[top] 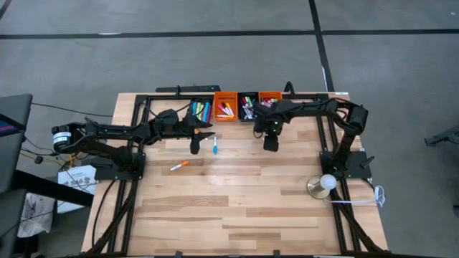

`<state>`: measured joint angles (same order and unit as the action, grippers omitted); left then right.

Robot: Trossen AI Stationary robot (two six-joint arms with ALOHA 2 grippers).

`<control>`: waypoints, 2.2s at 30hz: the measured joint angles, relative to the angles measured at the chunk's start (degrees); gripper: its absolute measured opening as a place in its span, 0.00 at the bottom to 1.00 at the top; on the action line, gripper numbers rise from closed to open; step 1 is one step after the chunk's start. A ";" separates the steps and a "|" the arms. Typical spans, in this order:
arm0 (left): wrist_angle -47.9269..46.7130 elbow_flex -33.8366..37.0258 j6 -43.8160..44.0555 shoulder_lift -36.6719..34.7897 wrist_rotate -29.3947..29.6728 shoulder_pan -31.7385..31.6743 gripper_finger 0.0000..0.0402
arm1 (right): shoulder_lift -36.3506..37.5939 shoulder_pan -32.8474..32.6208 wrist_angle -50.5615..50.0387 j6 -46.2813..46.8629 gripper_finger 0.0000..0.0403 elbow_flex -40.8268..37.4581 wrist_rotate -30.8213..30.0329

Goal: Pick & Place Markers
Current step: Put the small pink highlighter pen into the left orange basket

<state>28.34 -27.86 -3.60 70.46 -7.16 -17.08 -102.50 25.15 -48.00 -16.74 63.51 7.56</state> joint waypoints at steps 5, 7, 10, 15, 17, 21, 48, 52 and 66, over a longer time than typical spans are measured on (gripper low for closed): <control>0.00 0.00 0.00 0.00 0.00 0.00 0.40 | 0.15 0.83 4.74 0.29 0.31 -4.61 0.20; -0.02 0.00 0.00 0.00 0.00 0.00 0.40 | 0.41 1.18 8.11 0.48 0.31 -6.82 0.04; -0.01 0.00 0.00 0.00 0.00 0.00 0.40 | 0.66 1.55 11.09 0.46 0.30 -9.13 0.37; 0.00 0.00 0.00 0.00 0.02 0.00 0.40 | 0.79 1.47 12.56 0.47 0.30 -10.22 0.37; 0.00 0.00 0.00 0.00 0.00 0.00 0.40 | 0.77 1.46 12.73 0.47 0.29 -10.26 0.22; 0.00 0.00 0.00 0.00 0.00 0.00 0.40 | 0.76 1.49 12.96 0.24 0.25 -10.31 0.19; 0.00 0.00 -0.22 0.00 0.01 0.00 0.40 | -0.20 -3.84 9.72 1.27 0.05 7.23 1.61; 0.00 0.00 -0.22 0.00 0.02 -0.02 0.40 | -0.11 -4.85 8.51 0.33 0.01 11.68 1.58; 0.00 0.00 -0.22 0.00 0.02 -0.01 0.40 | 0.00 -3.53 -3.66 -3.36 0.17 8.75 1.01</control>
<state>28.34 -27.86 -3.81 70.46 -7.14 -17.10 -102.50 21.62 -51.66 -20.10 72.26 8.57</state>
